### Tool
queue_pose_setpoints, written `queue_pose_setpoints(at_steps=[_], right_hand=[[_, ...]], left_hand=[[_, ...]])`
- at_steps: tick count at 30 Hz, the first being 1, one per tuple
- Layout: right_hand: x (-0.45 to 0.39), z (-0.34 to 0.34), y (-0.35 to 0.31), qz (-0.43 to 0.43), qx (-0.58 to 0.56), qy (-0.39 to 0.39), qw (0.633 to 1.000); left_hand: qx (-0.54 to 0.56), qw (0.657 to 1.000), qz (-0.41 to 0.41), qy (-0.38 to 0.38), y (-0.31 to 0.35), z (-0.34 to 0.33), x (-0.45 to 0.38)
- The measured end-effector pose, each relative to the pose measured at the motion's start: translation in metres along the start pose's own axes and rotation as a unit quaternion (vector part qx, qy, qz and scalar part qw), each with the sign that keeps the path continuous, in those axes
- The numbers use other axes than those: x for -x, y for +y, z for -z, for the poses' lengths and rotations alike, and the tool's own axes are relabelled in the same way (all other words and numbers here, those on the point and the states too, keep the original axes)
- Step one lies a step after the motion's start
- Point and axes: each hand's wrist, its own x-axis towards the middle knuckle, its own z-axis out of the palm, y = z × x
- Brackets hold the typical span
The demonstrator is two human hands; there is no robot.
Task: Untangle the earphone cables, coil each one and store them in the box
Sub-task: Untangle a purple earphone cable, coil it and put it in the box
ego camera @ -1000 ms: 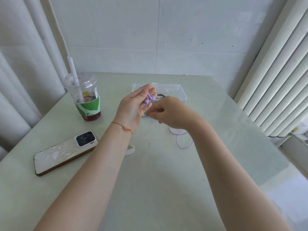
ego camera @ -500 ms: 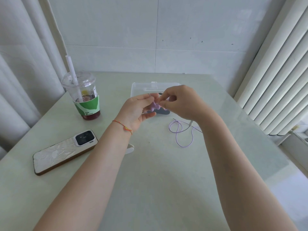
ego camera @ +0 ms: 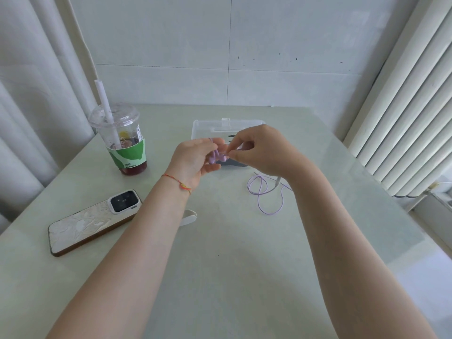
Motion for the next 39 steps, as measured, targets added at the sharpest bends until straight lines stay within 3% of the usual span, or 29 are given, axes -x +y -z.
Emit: queue_pose_setpoints(at_steps=[3,6,13,19,24,28,32,39], right_hand=[[0.0,0.002,0.002,-0.003,0.0,0.004,1.0],[-0.002,0.005,0.006,-0.007,0.001,0.026,1.0],[-0.003,0.009,0.01,-0.006,0.008,0.044,0.999],[-0.003,0.009,0.014,-0.003,-0.005,0.04,0.999],[-0.004,0.011,0.017,-0.003,-0.022,0.043,0.999],[-0.004,0.004,0.018,-0.009,-0.062,0.035,0.997],[0.0,-0.004,0.014,-0.032,-0.064,-0.031,0.997],[0.002,-0.011,0.006,-0.052,-0.015,-0.143,0.988]], left_hand=[[-0.058,0.996,0.003,-0.07,-0.001,-0.002,0.003],[-0.031,0.99,0.014,-0.137,0.0,-0.005,0.006],[0.019,0.98,0.044,-0.192,0.002,-0.006,0.009],[-0.035,0.966,0.074,-0.245,0.005,-0.007,0.014],[-0.018,0.964,0.062,-0.257,0.006,-0.007,0.017],[0.127,0.955,0.078,-0.257,0.013,-0.007,0.02],[0.26,0.94,0.06,-0.212,0.016,-0.007,0.017],[0.229,0.967,0.025,-0.112,0.007,-0.004,0.007]])
